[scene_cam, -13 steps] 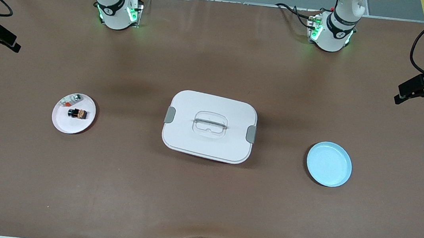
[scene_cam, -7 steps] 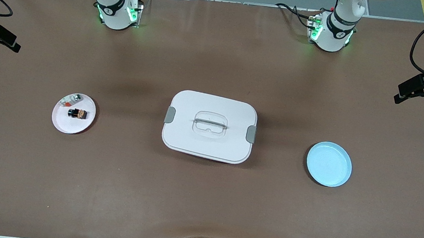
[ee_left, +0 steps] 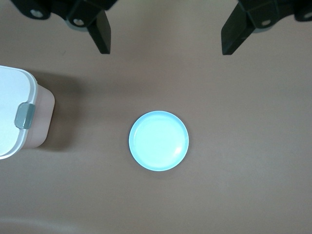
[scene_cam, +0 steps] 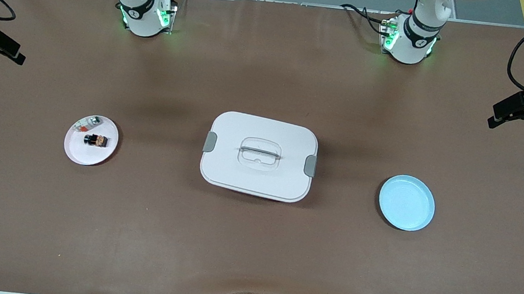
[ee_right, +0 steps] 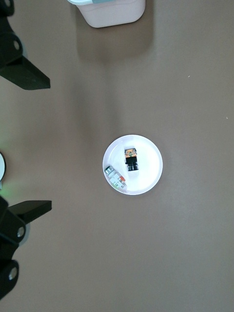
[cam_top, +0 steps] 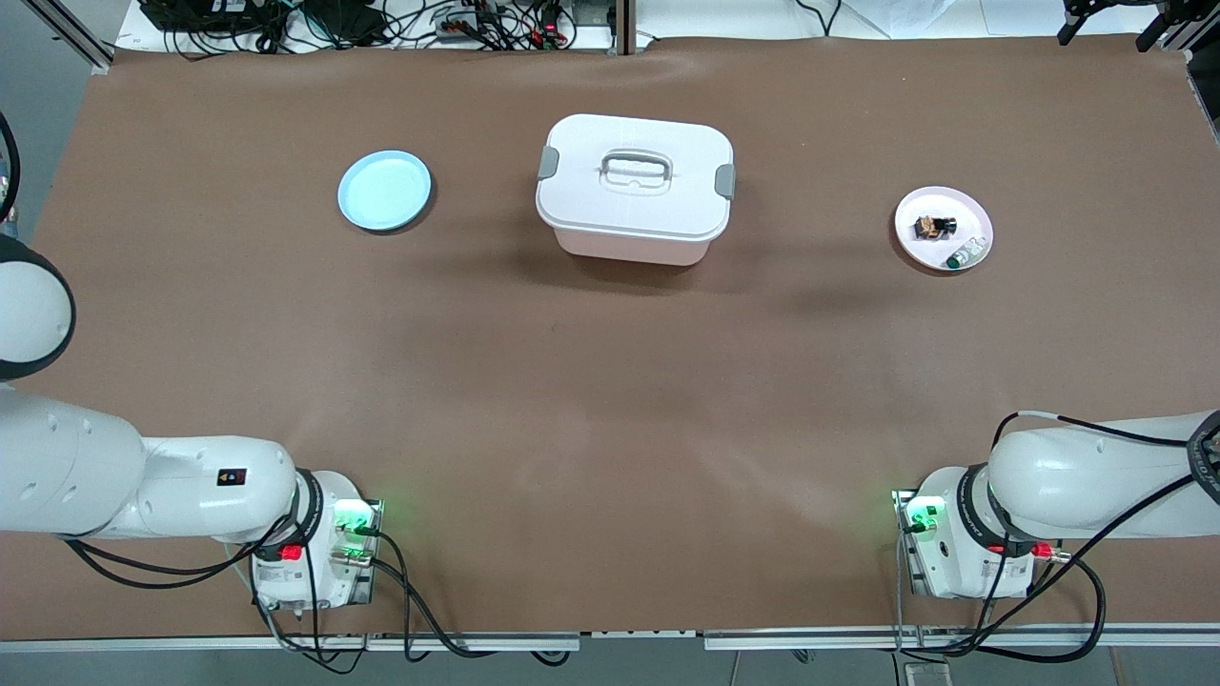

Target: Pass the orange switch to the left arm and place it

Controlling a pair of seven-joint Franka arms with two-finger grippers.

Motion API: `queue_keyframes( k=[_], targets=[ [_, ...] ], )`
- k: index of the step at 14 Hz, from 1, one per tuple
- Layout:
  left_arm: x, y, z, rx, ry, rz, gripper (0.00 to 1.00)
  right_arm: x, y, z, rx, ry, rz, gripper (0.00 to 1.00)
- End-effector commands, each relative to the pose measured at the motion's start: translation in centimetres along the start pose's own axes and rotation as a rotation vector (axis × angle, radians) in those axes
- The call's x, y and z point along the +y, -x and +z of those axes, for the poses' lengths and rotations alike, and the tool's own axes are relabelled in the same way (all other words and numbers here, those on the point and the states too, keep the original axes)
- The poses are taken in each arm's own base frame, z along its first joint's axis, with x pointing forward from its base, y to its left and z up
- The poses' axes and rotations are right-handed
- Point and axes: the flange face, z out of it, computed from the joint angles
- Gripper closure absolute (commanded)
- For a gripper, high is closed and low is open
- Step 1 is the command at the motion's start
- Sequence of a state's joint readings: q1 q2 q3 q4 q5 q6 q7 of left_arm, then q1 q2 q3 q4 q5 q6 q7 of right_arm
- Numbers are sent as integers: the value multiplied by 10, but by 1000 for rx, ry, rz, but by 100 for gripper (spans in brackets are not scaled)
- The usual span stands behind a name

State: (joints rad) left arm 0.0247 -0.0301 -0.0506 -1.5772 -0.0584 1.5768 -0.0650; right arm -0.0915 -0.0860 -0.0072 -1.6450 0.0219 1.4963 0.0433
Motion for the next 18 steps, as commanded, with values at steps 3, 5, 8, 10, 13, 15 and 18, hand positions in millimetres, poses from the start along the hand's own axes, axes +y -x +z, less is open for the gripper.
queue_keyframes(
  k=[3,5,8,10,13,15,18],
  targets=[
    [-3,0,-3,-6,-19,15,0,1,0,-5,8,6,-13,0],
    [-3,0,-3,-6,-19,13,0,5,-1,-3,2,5,4,0],
    [-3,0,-4,-4,-17,14,0,-1,-15,20,-53,17,-16,0],
    [-2,1,-4,-4,-19,14,0,-3,-43,69,-142,15,-19,0],
    [-2,1,-4,-4,-17,14,0,-3,-52,81,-166,5,-18,0],
    [-2,1,-4,-4,-19,14,0,-4,-52,80,-166,6,-12,0],
    [-1,1,-4,-4,-16,15,0,-3,-52,80,-167,10,-13,0]
  ],
)
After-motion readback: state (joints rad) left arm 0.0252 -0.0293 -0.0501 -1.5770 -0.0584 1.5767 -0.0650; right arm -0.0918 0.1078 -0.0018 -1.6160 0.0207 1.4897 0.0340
